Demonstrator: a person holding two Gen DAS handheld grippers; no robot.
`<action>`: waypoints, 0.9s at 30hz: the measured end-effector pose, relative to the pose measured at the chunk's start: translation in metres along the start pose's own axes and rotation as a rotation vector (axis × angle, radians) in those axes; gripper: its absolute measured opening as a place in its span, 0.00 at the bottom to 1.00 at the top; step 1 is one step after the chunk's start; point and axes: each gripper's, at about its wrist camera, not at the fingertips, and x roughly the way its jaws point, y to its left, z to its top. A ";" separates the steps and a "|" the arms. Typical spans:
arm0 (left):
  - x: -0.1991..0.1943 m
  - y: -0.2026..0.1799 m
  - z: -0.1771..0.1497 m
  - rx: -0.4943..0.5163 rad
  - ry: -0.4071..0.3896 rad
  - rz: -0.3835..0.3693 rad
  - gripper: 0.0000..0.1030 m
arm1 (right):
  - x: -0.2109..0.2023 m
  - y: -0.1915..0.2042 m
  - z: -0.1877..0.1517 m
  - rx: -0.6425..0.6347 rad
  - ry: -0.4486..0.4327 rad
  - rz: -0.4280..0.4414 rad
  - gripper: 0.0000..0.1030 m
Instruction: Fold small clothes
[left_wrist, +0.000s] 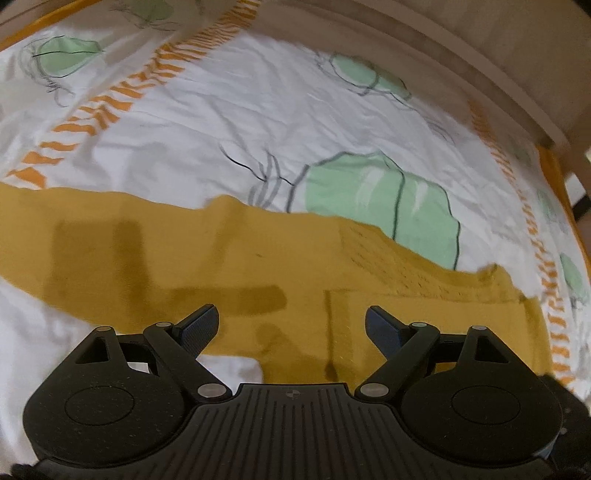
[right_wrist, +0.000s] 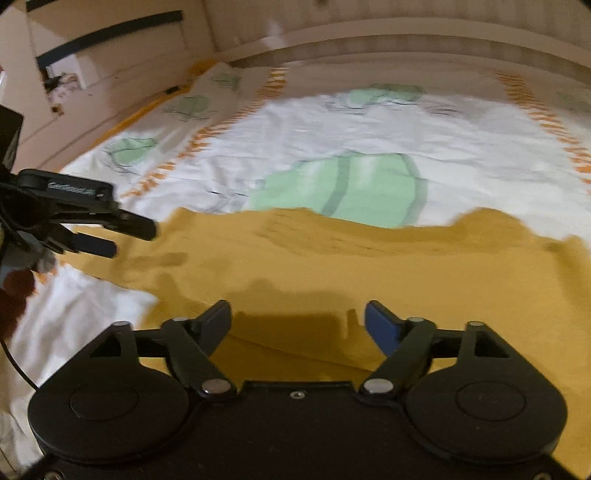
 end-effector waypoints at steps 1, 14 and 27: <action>0.003 -0.003 -0.002 0.008 0.006 -0.004 0.84 | -0.005 -0.010 -0.002 0.006 0.006 -0.014 0.91; 0.038 -0.033 -0.030 0.123 0.046 -0.104 0.74 | -0.051 -0.096 -0.012 0.120 -0.057 -0.107 1.00; 0.061 -0.039 -0.033 0.070 0.057 -0.123 0.72 | -0.061 -0.145 0.004 0.327 -0.080 -0.112 1.00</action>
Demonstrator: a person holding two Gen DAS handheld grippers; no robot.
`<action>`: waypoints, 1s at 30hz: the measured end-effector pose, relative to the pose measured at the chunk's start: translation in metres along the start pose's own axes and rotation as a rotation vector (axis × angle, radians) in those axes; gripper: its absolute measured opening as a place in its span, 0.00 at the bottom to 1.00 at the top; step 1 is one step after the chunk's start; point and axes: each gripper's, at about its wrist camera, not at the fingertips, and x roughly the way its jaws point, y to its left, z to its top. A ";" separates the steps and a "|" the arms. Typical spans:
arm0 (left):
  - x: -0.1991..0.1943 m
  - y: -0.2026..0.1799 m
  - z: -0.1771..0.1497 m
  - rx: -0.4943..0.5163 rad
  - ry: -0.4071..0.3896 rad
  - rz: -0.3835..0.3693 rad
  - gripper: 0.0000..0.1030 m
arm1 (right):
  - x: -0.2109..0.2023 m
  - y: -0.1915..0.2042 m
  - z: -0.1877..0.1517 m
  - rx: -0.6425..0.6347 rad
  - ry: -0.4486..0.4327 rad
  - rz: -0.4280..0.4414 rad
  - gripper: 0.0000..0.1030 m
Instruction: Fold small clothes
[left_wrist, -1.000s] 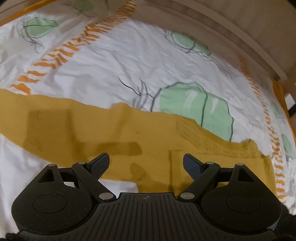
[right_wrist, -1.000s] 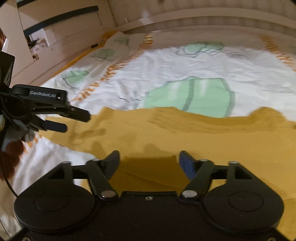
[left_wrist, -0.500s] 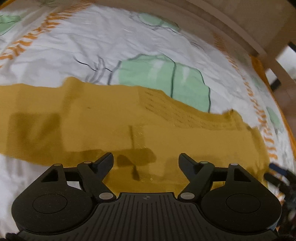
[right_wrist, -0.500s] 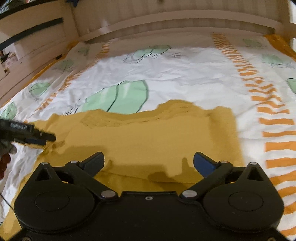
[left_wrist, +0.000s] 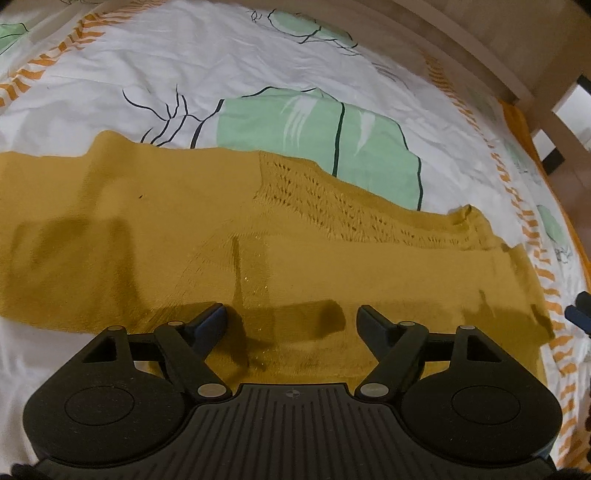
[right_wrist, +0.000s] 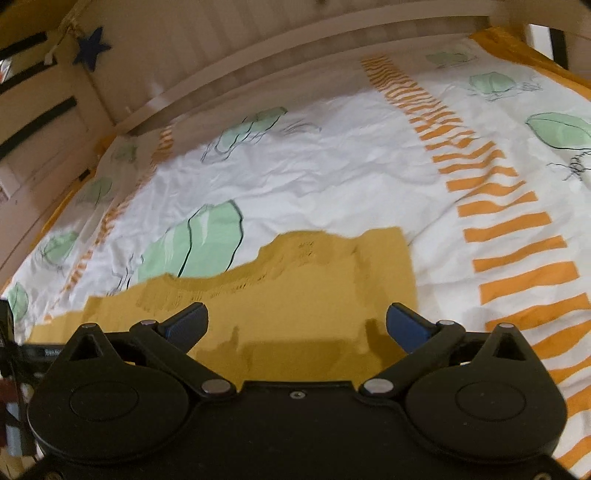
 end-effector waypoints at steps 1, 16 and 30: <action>0.000 0.000 0.000 -0.006 -0.003 0.001 0.68 | -0.001 -0.004 0.001 0.010 -0.002 -0.008 1.00; -0.047 0.006 0.017 -0.030 -0.226 0.041 0.04 | 0.000 -0.034 0.001 0.093 0.042 -0.069 1.00; -0.019 0.023 0.015 -0.038 -0.083 0.184 0.19 | 0.007 -0.032 -0.002 0.060 0.077 -0.078 1.00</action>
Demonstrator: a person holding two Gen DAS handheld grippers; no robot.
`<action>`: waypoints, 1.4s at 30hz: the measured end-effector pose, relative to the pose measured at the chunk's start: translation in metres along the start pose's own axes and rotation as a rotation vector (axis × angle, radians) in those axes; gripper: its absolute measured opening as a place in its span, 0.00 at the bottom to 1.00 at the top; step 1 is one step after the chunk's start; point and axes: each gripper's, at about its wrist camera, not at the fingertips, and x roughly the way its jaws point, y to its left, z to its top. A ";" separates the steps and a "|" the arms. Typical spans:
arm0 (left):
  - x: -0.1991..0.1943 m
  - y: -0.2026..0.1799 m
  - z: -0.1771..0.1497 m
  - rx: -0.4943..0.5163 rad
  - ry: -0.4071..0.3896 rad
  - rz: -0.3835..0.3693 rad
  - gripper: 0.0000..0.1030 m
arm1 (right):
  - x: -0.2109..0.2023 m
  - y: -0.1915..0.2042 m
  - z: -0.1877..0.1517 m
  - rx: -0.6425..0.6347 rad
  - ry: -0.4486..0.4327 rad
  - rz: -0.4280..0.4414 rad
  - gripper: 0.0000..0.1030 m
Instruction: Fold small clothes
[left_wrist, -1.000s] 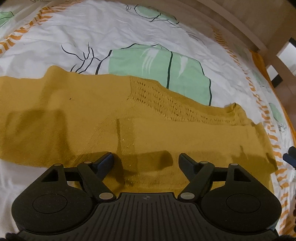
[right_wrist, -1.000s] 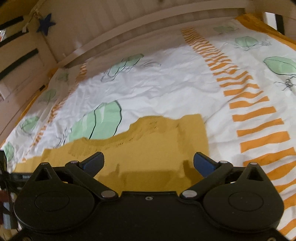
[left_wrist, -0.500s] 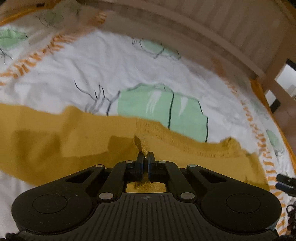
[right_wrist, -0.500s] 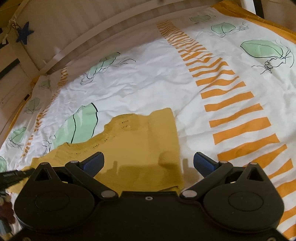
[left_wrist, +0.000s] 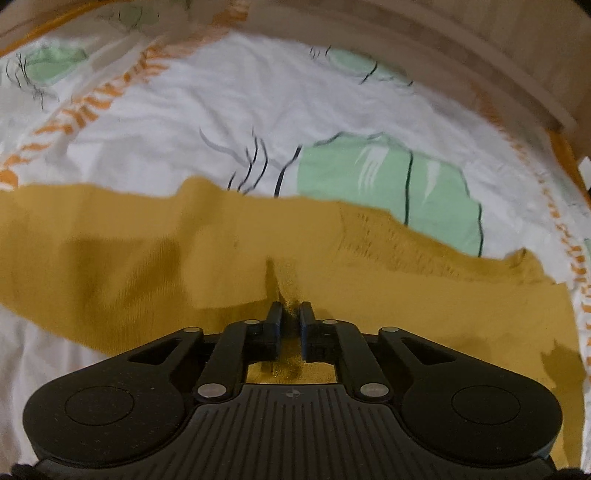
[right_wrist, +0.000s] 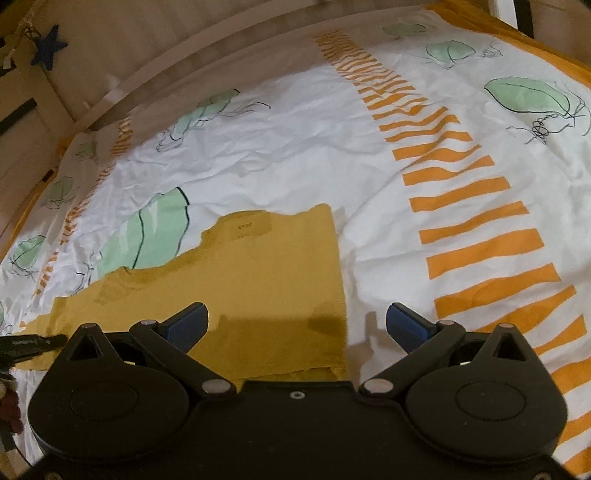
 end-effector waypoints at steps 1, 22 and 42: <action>0.001 0.003 0.000 -0.009 0.016 -0.009 0.25 | -0.001 0.001 0.000 0.000 -0.004 0.006 1.00; -0.059 0.121 0.021 -0.320 -0.212 0.067 0.70 | 0.021 0.066 -0.035 -0.048 0.069 0.286 1.00; -0.079 0.273 0.002 -0.640 -0.319 0.256 0.82 | 0.010 0.138 -0.081 -0.133 0.003 0.476 1.00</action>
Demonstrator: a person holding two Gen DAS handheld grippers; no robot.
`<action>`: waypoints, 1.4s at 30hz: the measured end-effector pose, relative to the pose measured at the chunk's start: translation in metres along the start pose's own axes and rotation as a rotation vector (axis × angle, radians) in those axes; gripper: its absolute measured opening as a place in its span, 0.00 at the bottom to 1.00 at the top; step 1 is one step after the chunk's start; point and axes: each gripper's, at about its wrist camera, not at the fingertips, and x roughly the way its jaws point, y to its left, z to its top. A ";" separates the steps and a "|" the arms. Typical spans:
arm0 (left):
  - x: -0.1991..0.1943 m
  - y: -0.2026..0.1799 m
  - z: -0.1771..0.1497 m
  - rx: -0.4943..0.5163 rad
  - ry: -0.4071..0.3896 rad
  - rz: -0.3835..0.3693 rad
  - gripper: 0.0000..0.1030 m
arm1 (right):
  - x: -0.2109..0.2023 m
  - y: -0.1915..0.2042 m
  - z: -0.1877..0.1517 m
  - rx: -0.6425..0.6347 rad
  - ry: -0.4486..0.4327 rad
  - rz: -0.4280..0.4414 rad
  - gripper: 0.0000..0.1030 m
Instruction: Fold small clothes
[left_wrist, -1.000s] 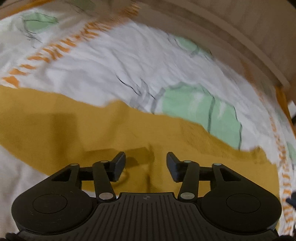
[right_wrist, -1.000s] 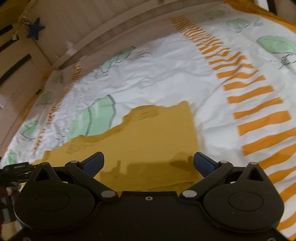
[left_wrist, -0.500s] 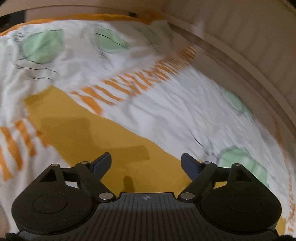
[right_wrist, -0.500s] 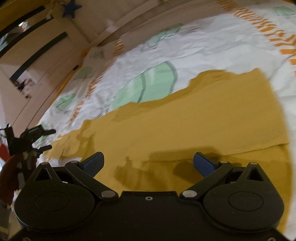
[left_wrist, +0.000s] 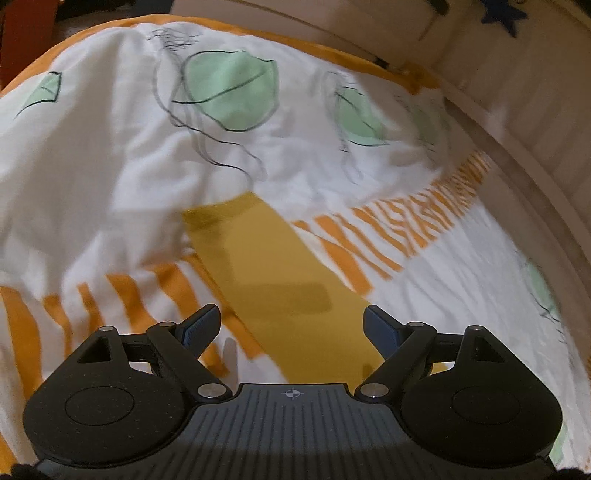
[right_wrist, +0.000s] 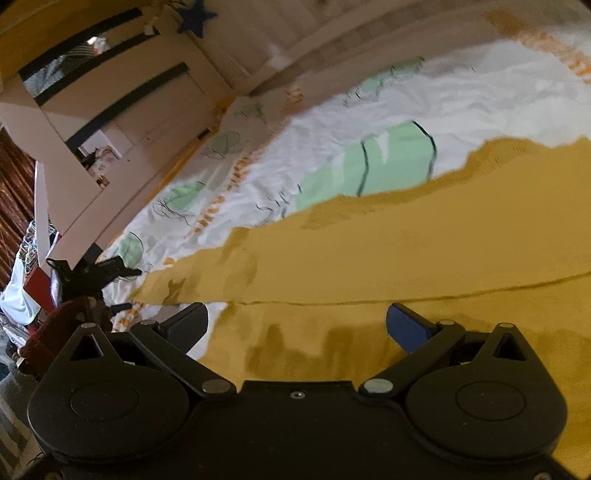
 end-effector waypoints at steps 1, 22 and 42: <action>0.002 0.004 0.001 -0.005 -0.004 0.003 0.82 | -0.001 0.004 -0.001 -0.014 -0.016 0.001 1.00; 0.052 0.019 0.018 -0.043 -0.011 -0.022 0.72 | 0.008 0.021 -0.009 -0.021 -0.047 0.047 1.00; -0.050 -0.107 0.013 0.145 -0.172 -0.264 0.03 | -0.002 0.007 0.011 -0.002 -0.066 0.025 1.00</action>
